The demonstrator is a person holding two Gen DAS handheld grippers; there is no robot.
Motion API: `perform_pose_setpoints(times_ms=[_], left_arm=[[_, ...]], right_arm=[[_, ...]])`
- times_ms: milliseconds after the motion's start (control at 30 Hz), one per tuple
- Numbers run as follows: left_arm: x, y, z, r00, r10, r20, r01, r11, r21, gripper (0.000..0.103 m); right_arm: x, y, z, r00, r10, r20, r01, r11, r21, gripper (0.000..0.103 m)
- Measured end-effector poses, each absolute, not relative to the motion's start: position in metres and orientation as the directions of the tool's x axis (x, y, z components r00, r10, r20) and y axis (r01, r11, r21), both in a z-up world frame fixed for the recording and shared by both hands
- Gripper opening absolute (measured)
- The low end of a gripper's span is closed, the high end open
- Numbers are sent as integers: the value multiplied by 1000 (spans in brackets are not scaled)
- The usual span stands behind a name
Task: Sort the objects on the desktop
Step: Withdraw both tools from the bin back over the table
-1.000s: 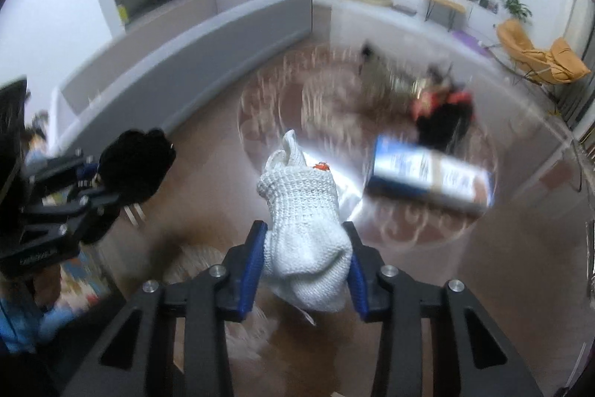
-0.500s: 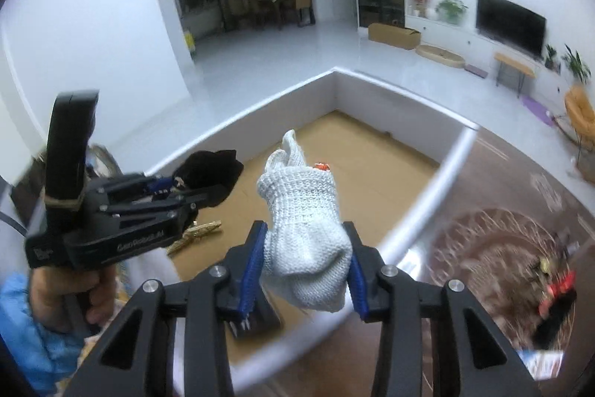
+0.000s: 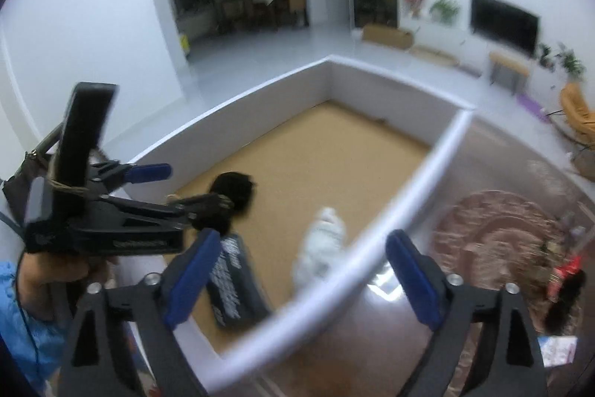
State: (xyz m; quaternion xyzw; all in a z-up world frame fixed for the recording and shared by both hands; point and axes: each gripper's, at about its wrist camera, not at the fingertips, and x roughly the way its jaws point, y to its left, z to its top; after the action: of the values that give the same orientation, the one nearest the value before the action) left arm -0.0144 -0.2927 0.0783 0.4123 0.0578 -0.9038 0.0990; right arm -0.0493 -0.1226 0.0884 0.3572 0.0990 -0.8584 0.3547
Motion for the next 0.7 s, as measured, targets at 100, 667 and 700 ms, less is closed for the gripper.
perform_pose_setpoints(times_ms=[100, 667, 700], left_arm=[[-11, -250, 97, -700, -122, -704, 176, -984, -3, 90], [6, -92, 150, -822, -42, -568, -2, -997, 77, 95], [7, -87, 151, -823, -41, -567, -5, -997, 79, 95]], right_arm=[[-38, -69, 85, -577, -477, -663, 621, -783, 24, 97], [-37, 161, 10, -624, -214, -751, 297, -954, 24, 97], [-37, 165, 10, -626, -212, -751, 290, -956, 28, 97]])
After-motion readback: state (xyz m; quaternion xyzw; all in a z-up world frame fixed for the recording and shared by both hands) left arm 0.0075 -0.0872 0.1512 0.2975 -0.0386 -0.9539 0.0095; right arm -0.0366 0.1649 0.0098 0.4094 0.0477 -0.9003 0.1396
